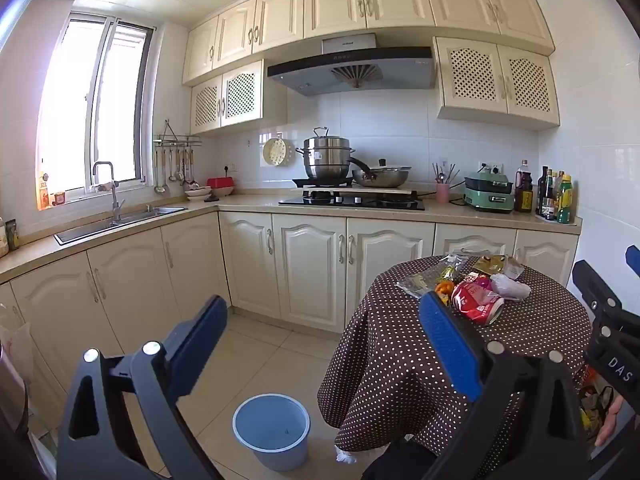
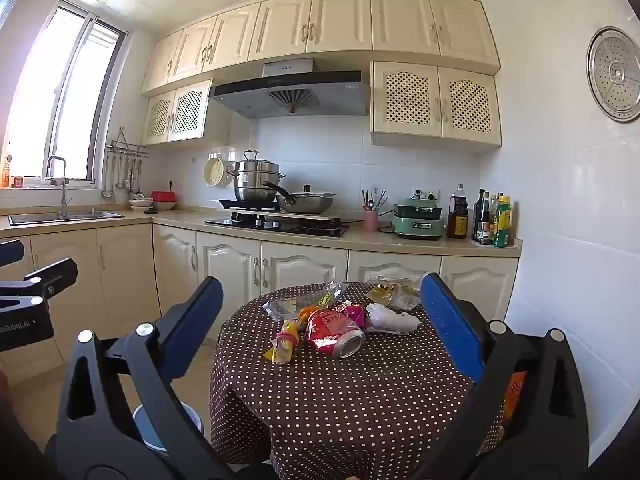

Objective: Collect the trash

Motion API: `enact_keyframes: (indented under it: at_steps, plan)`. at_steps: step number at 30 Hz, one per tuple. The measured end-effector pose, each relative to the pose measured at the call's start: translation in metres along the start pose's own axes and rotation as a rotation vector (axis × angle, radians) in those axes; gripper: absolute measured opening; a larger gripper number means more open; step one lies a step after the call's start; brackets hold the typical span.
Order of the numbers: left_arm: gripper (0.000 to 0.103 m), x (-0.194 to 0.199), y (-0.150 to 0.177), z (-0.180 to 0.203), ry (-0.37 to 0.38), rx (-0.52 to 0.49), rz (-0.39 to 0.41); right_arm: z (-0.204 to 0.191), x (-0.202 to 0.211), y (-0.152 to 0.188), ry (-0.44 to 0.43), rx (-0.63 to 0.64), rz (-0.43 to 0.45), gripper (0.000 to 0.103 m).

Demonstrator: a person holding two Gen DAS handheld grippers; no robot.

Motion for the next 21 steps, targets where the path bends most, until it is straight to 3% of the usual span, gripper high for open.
enact_keyframes:
  at_steps: [21]
  plan:
    - [0.095, -0.0002, -0.002, -0.001, 0.003, 0.0, 0.0, -0.002, 0.0027, 0.0022, 0.004, -0.003, 0.003, 0.097]
Point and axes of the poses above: each gripper's, at about its wrist camera, not at the fingertips, and x roughly against the way its jaws point, z to its right, y to its underside, the point moved 6 cm from there along -x, roughly the way its jaws point, and after that the axes turned 15 degrees about y, right-handed, at the moved point
